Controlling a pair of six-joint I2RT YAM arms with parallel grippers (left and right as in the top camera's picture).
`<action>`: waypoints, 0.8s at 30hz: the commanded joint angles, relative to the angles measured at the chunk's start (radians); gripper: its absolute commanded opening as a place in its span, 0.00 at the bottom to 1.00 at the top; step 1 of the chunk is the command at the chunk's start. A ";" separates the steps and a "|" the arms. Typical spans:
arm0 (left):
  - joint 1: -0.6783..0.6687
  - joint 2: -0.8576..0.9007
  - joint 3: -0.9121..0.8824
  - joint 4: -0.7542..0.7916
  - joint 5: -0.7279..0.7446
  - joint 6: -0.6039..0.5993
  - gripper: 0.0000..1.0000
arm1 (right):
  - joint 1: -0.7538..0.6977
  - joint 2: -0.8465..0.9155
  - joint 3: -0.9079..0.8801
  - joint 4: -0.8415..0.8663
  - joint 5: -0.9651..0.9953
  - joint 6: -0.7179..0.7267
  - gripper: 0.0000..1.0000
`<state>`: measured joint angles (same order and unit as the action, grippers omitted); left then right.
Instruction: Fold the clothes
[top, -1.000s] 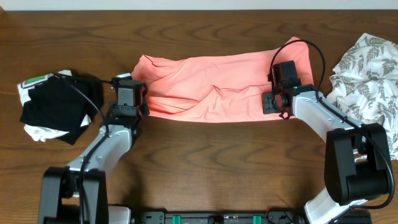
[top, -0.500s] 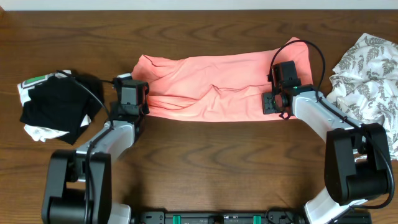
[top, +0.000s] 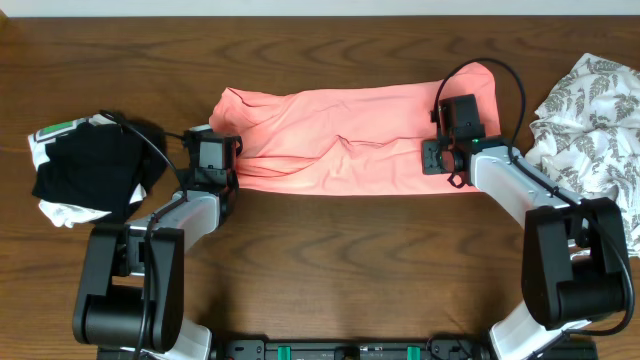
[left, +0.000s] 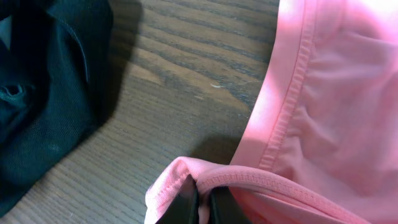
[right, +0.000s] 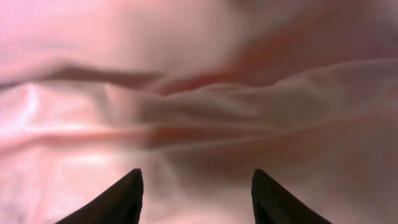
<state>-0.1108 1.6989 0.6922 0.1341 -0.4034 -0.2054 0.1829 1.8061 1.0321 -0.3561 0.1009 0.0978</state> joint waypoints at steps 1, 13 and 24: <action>0.010 0.005 0.000 -0.013 -0.032 0.002 0.07 | -0.037 0.031 0.000 0.012 -0.003 0.036 0.53; 0.010 0.007 -0.001 -0.089 -0.033 0.003 0.07 | -0.143 0.135 0.000 -0.081 0.005 0.067 0.47; 0.034 0.007 -0.001 -0.104 -0.032 0.002 0.07 | -0.200 0.171 0.000 -0.127 0.007 0.081 0.44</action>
<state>-0.0967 1.6989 0.6926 0.0486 -0.4088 -0.2054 0.0139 1.8915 1.0843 -0.4507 0.0330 0.1570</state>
